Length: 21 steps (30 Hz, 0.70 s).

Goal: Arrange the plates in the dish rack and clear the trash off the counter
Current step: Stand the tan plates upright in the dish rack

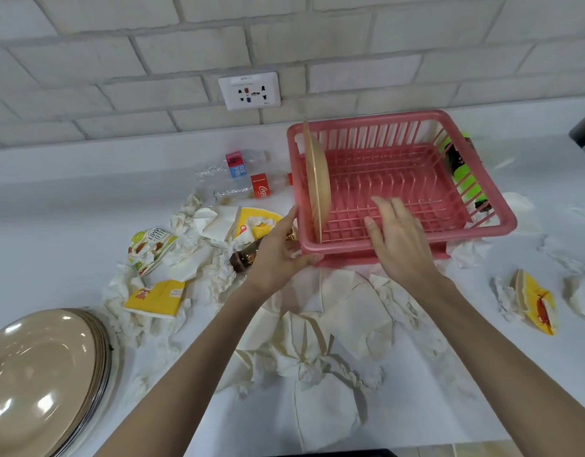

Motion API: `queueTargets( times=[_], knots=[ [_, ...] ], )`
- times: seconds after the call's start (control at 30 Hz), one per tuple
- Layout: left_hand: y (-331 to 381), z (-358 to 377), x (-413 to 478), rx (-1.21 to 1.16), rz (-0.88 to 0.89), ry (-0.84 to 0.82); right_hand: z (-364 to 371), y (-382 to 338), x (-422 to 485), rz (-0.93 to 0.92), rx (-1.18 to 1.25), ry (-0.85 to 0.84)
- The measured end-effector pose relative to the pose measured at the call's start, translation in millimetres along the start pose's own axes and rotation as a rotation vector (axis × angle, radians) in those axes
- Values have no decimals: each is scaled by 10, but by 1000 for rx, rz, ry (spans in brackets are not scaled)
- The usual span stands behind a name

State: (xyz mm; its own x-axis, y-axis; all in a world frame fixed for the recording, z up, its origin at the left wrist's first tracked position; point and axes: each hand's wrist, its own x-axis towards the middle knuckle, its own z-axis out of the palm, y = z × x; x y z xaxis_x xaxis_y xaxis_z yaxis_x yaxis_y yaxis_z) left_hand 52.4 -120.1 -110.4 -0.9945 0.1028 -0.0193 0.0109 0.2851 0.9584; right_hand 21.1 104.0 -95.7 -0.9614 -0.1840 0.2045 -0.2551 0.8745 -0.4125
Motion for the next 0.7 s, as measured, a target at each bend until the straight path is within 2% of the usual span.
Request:
queueTargets(
  times=[0.27,0.53,0.6,0.7],
  knots=[
    [-7,-34,-2,2,-31,8,-26,-50,-38,-91,37,-14],
    [-37,-259,-330,22,-27,78,-72,-528,-370,-273,243,37],
    [-33,-434,-543,50,-32,122,-29,-771,-497,-296,306,3],
    [-26,-767,-959,40,-87,198,165,-1226,-654,-289,401,-143]
  ],
)
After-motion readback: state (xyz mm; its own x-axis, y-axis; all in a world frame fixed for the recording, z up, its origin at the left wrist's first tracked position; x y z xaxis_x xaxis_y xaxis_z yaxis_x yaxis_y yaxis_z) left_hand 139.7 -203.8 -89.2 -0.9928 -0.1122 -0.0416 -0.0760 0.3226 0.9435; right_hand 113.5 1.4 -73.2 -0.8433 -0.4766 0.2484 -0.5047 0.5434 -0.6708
